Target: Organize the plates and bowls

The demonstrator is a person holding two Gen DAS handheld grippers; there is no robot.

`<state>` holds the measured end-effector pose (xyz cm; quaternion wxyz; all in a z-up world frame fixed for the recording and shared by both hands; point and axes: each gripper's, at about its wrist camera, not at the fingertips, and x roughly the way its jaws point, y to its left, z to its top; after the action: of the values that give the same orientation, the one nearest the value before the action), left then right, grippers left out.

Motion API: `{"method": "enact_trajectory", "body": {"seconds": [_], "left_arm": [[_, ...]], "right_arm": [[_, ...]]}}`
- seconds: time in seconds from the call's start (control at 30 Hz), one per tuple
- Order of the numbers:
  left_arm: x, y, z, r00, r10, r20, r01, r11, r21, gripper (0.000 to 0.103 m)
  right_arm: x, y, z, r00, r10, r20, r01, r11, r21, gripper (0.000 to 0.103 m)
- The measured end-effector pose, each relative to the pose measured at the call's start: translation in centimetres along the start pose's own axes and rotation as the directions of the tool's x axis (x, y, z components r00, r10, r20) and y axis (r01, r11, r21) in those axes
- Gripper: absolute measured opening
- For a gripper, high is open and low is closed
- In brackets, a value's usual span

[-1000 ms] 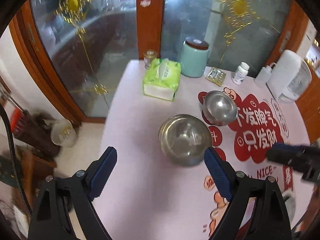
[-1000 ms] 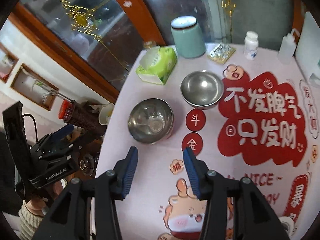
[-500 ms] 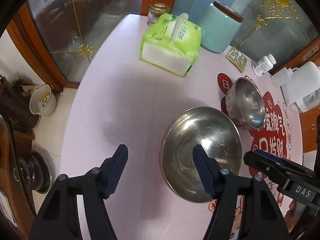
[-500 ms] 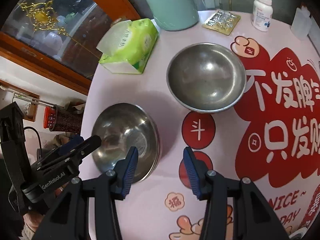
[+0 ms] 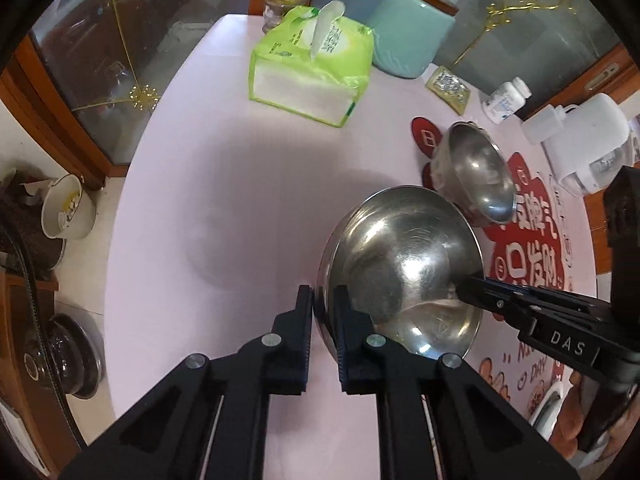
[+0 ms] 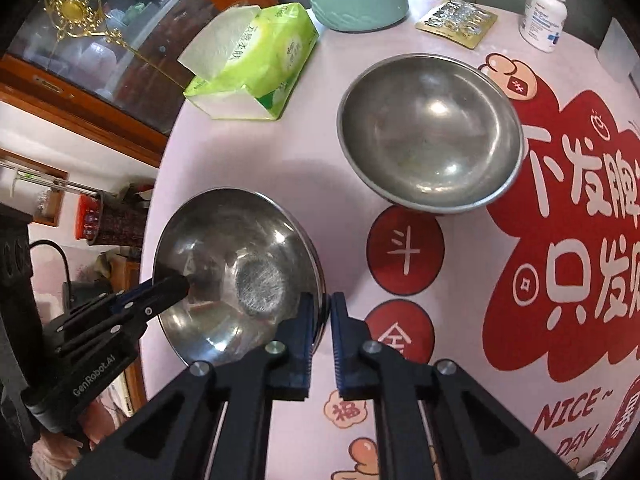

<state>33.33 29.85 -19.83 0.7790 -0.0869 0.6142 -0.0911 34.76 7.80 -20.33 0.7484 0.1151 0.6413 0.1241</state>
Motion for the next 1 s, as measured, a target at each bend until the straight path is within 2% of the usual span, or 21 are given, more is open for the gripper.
{"method": "enact_trajectory", "body": {"seconds": [0.17, 0.4, 0.73, 1.0], "left_arm": [[-2.0, -1.2, -1.1, 1.000, 0.003, 0.012, -0.003, 1.000, 0.020, 0.008], [-7.1, -4.5, -4.1, 0.998, 0.011, 0.063, -0.015, 0.998, 0.063, 0.009], [-14.1, -11.2, -11.3, 0.990, 0.048, 0.132, -0.063, 0.992, 0.113, 0.009], [-16.8, -16.0, -18.4, 0.988, 0.057, 0.143, -0.076, 0.988, 0.134, 0.010]], "right_arm": [[-2.0, 0.5, -1.3, 1.000, -0.016, 0.015, 0.017, 0.999, -0.034, 0.008], [-6.5, 0.3, -4.6, 0.999, 0.004, 0.034, -0.002, 0.998, -0.063, 0.008], [-14.8, -0.9, -10.5, 0.994, 0.015, 0.109, -0.004, 0.995, -0.104, 0.008], [-18.7, -3.2, -17.1, 0.992, -0.004, 0.124, 0.024, 0.987, -0.156, 0.008]]}}
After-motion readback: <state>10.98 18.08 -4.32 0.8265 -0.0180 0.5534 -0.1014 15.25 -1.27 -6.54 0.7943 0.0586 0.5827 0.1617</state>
